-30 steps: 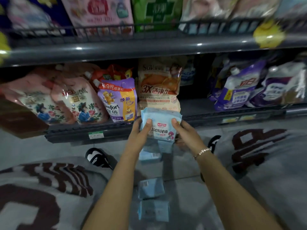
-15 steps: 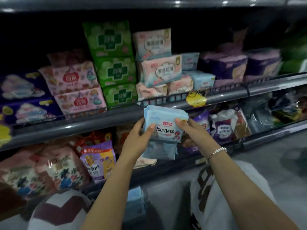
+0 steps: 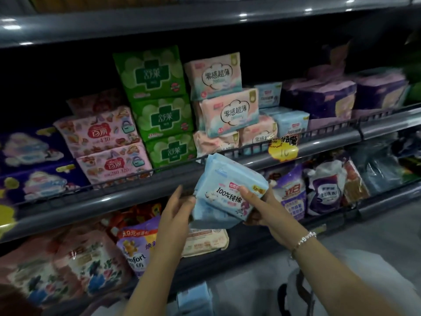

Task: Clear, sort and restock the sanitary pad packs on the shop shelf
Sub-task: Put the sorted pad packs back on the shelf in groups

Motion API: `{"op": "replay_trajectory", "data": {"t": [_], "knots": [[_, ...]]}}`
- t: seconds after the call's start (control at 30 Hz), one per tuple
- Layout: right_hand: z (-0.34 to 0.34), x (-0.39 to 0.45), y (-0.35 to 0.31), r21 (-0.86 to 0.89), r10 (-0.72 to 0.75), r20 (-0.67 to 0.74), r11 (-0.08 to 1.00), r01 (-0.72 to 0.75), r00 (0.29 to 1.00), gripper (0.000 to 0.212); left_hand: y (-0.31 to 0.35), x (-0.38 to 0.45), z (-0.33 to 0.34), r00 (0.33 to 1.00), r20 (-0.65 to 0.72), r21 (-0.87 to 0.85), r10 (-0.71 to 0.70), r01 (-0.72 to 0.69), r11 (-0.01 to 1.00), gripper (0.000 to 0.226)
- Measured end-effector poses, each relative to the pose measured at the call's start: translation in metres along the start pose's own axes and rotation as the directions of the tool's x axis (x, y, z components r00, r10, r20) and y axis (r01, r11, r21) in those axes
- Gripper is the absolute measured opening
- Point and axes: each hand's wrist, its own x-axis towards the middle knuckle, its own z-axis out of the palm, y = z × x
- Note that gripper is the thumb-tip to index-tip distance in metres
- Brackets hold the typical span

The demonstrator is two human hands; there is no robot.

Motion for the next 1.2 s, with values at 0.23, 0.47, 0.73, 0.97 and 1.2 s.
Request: {"op": "replay_trajectory", "data": {"t": [0.23,0.47,0.73,0.97,1.2], "knots": [[0.015,-0.005,0.01,0.115,-0.088,-0.003,0.989,0.088,0.996,0.064,-0.019,0.003,-0.01,0.994,-0.032,0.071,-0.101,0.103,0.992,0.044],[0.021,-0.005,0.014,0.16,-0.117,-0.047,0.979,0.124,0.992,0.11,-0.024,0.016,-0.009,0.976,-0.101,-0.109,-0.191,0.18,0.978,0.022],[0.025,-0.013,0.021,0.107,-0.121,-0.05,0.986,0.125,0.991,0.116,-0.02,0.012,-0.006,0.928,-0.176,-0.331,-0.328,0.258,0.908,0.046],[0.017,-0.011,0.016,0.208,-0.072,-0.117,0.974,0.095,0.991,0.105,-0.032,0.016,-0.006,0.924,-0.128,-0.431,-0.361,0.276,0.859,0.048],[0.005,-0.005,0.007,0.394,0.009,-0.1,0.918,0.032,0.995,0.071,-0.031,0.012,-0.015,0.976,0.168,-0.399,-0.135,0.193,0.897,0.06]]}}
